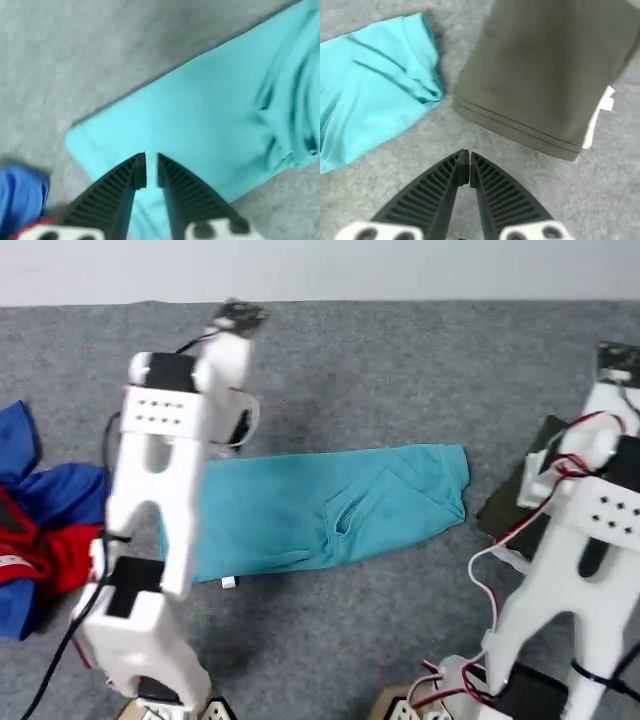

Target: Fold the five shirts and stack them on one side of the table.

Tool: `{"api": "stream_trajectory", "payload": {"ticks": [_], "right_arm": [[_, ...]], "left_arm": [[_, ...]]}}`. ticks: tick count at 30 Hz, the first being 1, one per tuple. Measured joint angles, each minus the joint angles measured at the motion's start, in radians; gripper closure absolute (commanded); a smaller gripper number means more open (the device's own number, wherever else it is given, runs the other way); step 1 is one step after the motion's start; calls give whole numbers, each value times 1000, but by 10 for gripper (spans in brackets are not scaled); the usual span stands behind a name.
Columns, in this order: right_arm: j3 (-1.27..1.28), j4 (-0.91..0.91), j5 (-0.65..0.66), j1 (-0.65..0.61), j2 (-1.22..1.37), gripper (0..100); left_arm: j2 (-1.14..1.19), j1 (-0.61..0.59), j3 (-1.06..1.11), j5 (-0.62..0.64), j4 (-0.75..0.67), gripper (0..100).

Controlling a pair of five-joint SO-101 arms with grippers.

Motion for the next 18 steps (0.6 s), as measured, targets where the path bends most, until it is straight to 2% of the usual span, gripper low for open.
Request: {"api": "stream_trajectory", "payload": {"ticks": [7, 11, 18], "right_arm": [[0, 0, 0, -66, 0, 989], [0, 0, 0, -66, 0, 989], [0, 0, 0, -66, 0, 989]], "left_arm": [[-25, -219, 199, -9, -12, 814], [-25, -236, 347, -72, -103, 811], [-25, -244, 535, -100, -272, 805]]}}
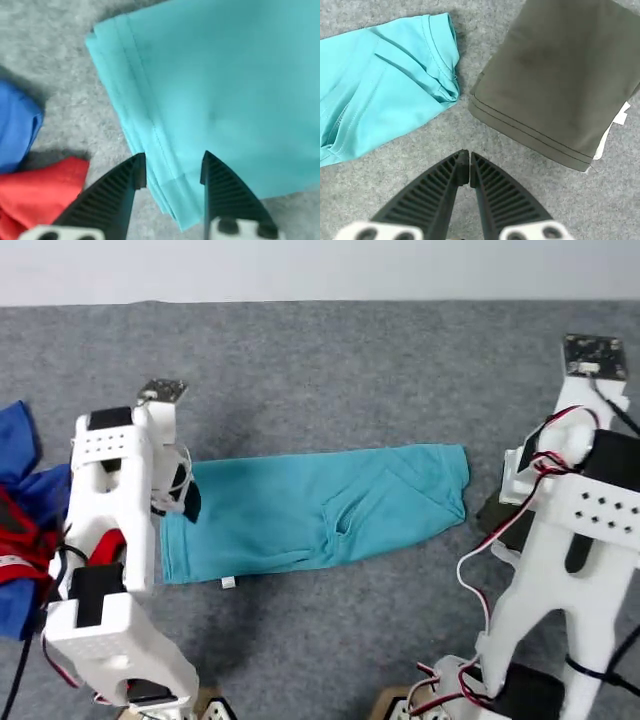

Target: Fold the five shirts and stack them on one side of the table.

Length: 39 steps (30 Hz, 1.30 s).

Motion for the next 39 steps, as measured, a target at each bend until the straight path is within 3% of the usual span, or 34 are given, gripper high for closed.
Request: {"api": "stream_trajectory", "payload": {"ticks": [8, 18, 32, 39], "right_arm": [[0, 0, 0, 0, 0, 989], [0, 0, 0, 0, 0, 989], [0, 0, 0, 0, 0, 989], [-5, 0, 0, 0, 0, 989]], "left_arm": [[44, -106, 46, -14, -149, 782], [160, -106, 15, -15, -183, 791], [361, -31, -239, -58, 31, 995], [393, -18, -316, -109, 138, 997]]}}
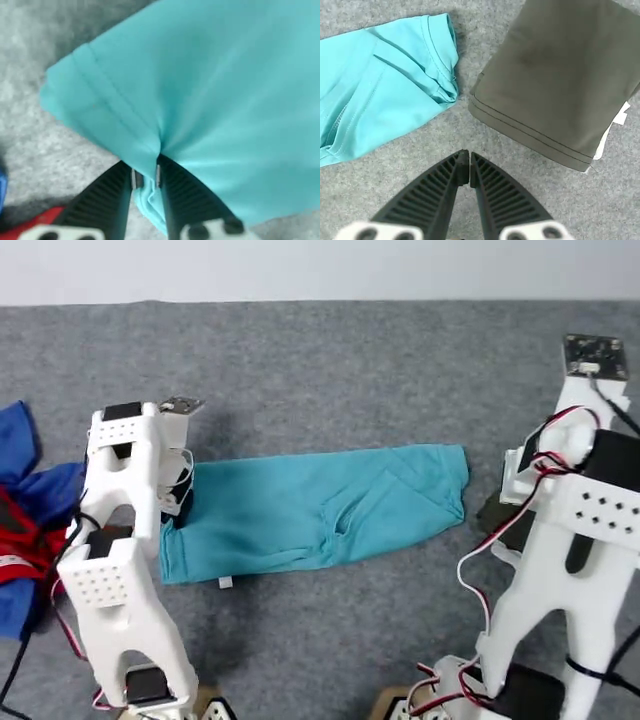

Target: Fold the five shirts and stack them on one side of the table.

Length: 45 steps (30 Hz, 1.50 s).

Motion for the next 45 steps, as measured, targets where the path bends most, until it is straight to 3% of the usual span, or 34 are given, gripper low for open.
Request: {"api": "stream_trajectory", "payload": {"ticks": [13, 18, 26, 36, 45], "right_arm": [[-46, 0, 0, 0, 0, 989], [-46, 0, 0, 0, 0, 989], [-46, 0, 0, 0, 0, 989], [-46, 0, 0, 0, 0, 989], [-46, 0, 0, 0, 0, 989]], "left_arm": [[-146, -249, -32, -215, 66, 997], [-146, -253, -103, -253, 129, 997], [-203, -55, -107, -178, 132, 997], [-367, 308, -46, -11, 132, 996], [-377, 614, -92, 120, 132, 995]]}}
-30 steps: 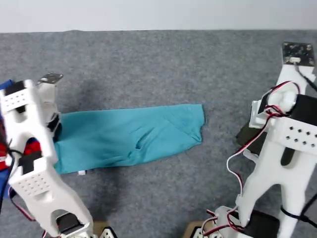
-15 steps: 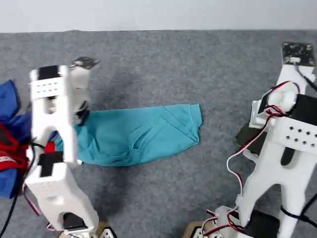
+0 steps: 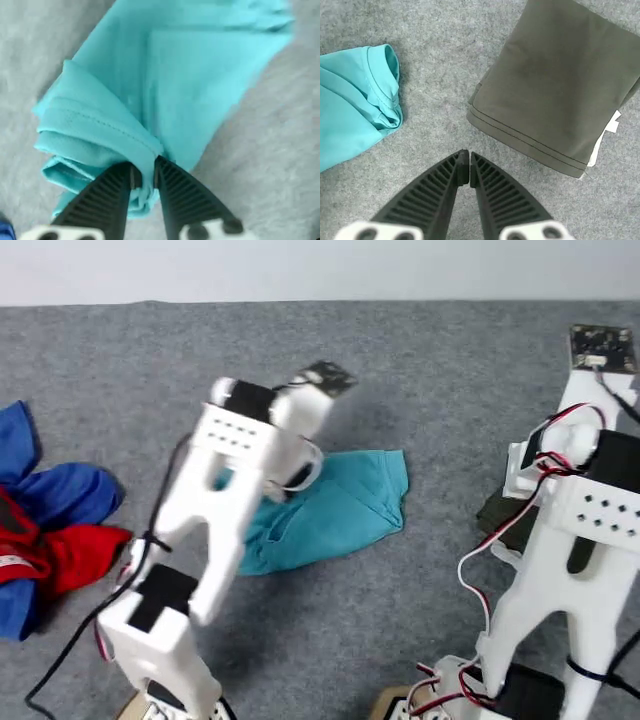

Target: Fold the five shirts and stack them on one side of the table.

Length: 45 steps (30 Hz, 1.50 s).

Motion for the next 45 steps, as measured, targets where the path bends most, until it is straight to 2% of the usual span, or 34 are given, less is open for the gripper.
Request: {"api": "stream_trajectory", "payload": {"ticks": [4, 11, 16, 20, 22, 26, 33, 39, 45], "right_arm": [[0, 0, 0, 0, 0, 989], [0, 0, 0, 0, 0, 989], [0, 0, 0, 0, 0, 989], [0, 0, 0, 0, 0, 989], [0, 0, 0, 0, 0, 989], [26, 0, 0, 0, 0, 989], [41, 0, 0, -11, 0, 989], [41, -2, 0, -124, 0, 989], [41, -49, 0, -278, 34, 989]], "left_arm": [[38, 60, -124, 46, 3, 995], [230, 64, -384, 123, 6, 995], [252, 71, -445, 152, 6, 995], [282, 124, -446, 155, 6, 994], [315, 147, -446, 155, -8, 965], [390, 169, -446, 155, -29, 818], [411, 166, -514, 155, -2, 801], [377, 49, -595, 155, 3, 809], [190, -210, -597, 155, 3, 952]]}}
